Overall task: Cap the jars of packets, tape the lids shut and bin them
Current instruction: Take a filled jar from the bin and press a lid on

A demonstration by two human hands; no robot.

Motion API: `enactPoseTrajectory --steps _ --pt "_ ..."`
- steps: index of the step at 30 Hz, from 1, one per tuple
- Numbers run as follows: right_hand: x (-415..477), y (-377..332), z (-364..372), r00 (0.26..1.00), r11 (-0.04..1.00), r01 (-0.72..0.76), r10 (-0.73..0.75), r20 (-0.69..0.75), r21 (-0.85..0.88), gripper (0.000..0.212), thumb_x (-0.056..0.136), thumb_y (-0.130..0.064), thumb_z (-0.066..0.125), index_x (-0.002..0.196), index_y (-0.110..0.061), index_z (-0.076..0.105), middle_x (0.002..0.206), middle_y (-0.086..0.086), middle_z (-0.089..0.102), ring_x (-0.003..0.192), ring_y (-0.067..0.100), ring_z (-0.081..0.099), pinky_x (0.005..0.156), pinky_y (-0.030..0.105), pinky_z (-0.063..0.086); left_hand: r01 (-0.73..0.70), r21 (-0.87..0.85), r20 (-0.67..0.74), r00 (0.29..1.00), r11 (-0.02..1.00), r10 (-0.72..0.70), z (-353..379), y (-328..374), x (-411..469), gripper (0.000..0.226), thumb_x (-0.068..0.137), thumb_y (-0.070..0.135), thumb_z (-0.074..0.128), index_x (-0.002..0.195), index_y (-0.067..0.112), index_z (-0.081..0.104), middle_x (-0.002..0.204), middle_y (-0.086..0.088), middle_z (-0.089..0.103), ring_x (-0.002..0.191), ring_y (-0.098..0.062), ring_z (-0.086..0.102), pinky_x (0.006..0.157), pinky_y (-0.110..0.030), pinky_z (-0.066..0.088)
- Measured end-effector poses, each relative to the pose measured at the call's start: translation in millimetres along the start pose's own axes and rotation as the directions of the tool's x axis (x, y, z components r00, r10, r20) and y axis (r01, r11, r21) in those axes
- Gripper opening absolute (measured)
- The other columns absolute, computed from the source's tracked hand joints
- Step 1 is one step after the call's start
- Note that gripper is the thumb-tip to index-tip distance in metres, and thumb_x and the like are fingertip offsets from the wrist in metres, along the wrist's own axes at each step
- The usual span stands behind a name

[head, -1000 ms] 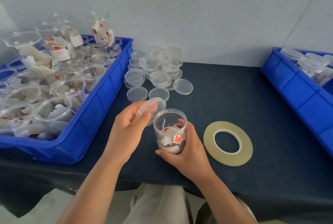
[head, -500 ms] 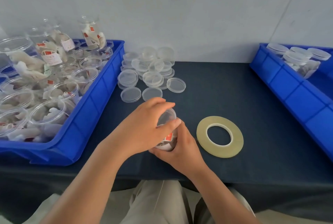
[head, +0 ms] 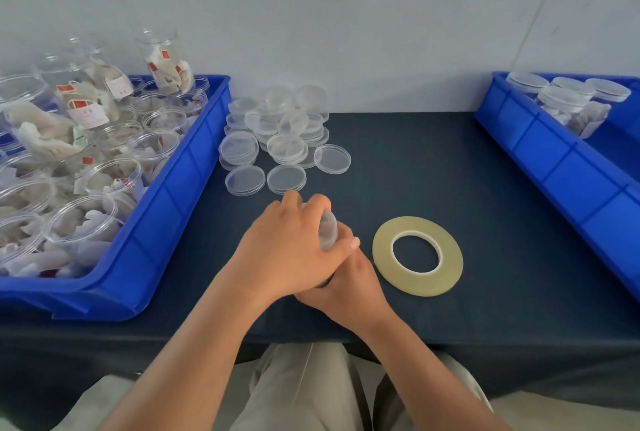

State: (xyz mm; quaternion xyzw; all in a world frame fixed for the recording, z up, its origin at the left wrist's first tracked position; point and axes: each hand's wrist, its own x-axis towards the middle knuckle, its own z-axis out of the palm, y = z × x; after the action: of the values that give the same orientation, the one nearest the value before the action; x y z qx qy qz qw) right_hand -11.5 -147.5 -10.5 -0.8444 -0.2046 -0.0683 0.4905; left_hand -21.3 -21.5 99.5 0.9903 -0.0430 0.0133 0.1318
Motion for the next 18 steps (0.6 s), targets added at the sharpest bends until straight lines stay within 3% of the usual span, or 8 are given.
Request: enactPoseTrajectory --steps 3,6,9,12,14,18 --pt "2 2 3 1.0 0.994 0.031 -0.031 -0.002 -0.107 0.072 0.072 -0.058 0.073 0.136 -0.034 0.051 0.123 -0.048 0.037 0.104 -0.018 0.051 0.075 0.002 0.042 -0.004 -0.006 -0.095 0.995 1.0 0.004 10 5 -1 0.056 0.082 0.089 0.042 0.11 0.041 0.047 0.108 0.013 0.051 0.099 -0.015 0.052 0.078 -0.033 0.046" --pt "1 3 2 1.0 0.996 0.019 -0.02 -0.015 -0.085 0.083 0.071 -0.059 0.077 0.143 -0.033 0.045 0.126 -0.049 0.035 0.106 -0.017 0.052 0.074 0.005 0.045 -0.144 -0.001 -0.206 0.968 0.99 0.14 17 0 1 0.043 0.087 0.077 0.046 0.111 0.043 0.056 0.111 0.019 0.056 0.103 -0.008 0.054 0.08 -0.03 0.049" --pt "0 2 -4 1.0 0.999 -0.01 0.011 -0.013 0.047 0.088 0.069 -0.046 0.089 0.141 -0.034 0.041 0.127 -0.033 0.052 0.114 -0.003 0.061 0.083 0.024 0.058 -0.364 -0.072 -0.187 0.919 0.929 0.346 13 -18 7 0.039 0.086 0.07 0.061 0.111 0.041 0.067 0.119 0.022 0.061 0.108 -0.004 0.057 0.089 -0.033 0.054" --pt "0 0 -10 0.999 0.989 -0.033 0.029 0.03 0.146 0.088 0.07 -0.04 0.095 0.142 -0.028 0.045 0.128 -0.018 0.061 0.117 0.011 0.066 0.09 0.04 0.061 -0.517 -0.233 -0.18 0.856 0.824 0.486 10 -32 14 0.03 0.087 0.062 0.073 0.108 0.041 0.077 0.128 0.021 0.062 0.118 -0.006 0.058 0.096 -0.038 0.053" --pt "1 -1 -13 0.998 0.985 -0.056 0.049 0.051 0.162 0.085 0.07 -0.037 0.097 0.139 -0.03 0.047 0.123 -0.018 0.064 0.113 0.012 0.068 0.089 0.041 0.061 -0.518 -0.314 -0.194 0.856 0.796 0.48 9 -41 18 0.035 0.088 0.056 0.075 0.118 0.039 0.078 0.142 0.019 0.057 0.131 -0.01 0.056 0.105 -0.039 0.05" --pt "-1 2 -14 0.993 0.967 -0.119 0.117 0.022 0.224 0.083 0.068 -0.039 0.096 0.134 -0.042 0.045 0.123 -0.024 0.064 0.113 0.007 0.068 0.088 0.032 0.061 -0.362 -0.457 -0.146 0.932 0.812 0.333 -3 -64 15 0.079 0.079 0.06 0.082 0.15 0.036 0.056 0.155 0.018 0.046 0.146 -0.008 0.045 0.114 -0.038 0.049"
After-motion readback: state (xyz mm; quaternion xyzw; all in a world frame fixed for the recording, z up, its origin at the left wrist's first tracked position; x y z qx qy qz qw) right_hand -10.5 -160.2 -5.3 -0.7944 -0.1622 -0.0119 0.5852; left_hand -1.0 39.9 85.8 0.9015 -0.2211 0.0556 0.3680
